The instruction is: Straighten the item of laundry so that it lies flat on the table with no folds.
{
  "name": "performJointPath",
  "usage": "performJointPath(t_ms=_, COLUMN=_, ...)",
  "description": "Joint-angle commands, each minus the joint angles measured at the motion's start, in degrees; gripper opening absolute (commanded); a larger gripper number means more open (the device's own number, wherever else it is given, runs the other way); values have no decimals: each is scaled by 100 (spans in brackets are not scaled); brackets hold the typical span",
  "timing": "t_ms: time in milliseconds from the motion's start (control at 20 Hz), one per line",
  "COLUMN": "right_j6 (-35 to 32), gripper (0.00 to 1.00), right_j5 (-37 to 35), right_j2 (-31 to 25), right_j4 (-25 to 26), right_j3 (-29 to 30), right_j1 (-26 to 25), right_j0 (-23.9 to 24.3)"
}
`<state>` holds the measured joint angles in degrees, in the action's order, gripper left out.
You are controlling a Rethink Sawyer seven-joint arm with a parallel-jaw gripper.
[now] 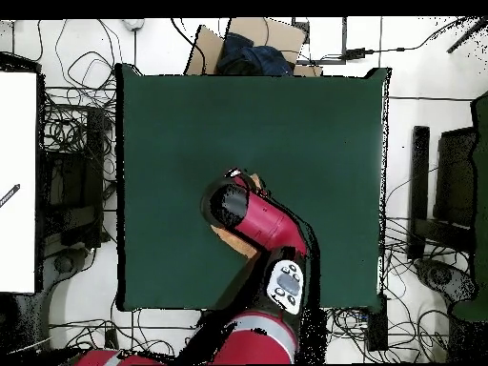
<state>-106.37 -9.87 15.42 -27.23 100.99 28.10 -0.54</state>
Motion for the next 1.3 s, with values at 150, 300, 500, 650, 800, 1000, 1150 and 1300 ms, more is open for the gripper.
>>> performJointPath(t_ms=150, right_j6=-1017, gripper=100, right_j5=665, right_j2=-1043, right_j4=292, right_j3=587, right_j1=-228, right_j0=326)
performJointPath(t_ms=300, right_j6=-947, gripper=100, right_j5=777, right_j2=-1163, right_j4=402, right_j3=651, right_j1=-253, right_j0=482)
performJointPath(t_ms=500, right_j6=-978, gripper=100, right_j5=814, right_j2=-1213, right_j4=467, right_j3=721, right_j1=-235, right_j0=534)
performJointPath(t_ms=650, right_j6=-1045, gripper=100, right_j5=812, right_j2=-1153, right_j4=438, right_j3=805, right_j1=-189, right_j0=447)
performJointPath(t_ms=800, right_j6=-1090, gripper=100, right_j5=773, right_j2=-1128, right_j4=407, right_j3=914, right_j1=-96, right_j0=381)
performJointPath(t_ms=1000, right_j6=-1123, gripper=100, right_j5=582, right_j2=-1048, right_j4=347, right_j3=1105, right_j1=125, right_j0=294)
performJointPath(t_ms=1150, right_j6=-1117, gripper=100, right_j5=540, right_j2=-998, right_j4=330, right_j3=1169, right_j1=187, right_j0=258)
performJointPath(t_ms=1300, right_j6=-1166, gripper=100, right_j5=634, right_j2=-964, right_j4=300, right_j3=1203, right_j1=164, right_j0=235)
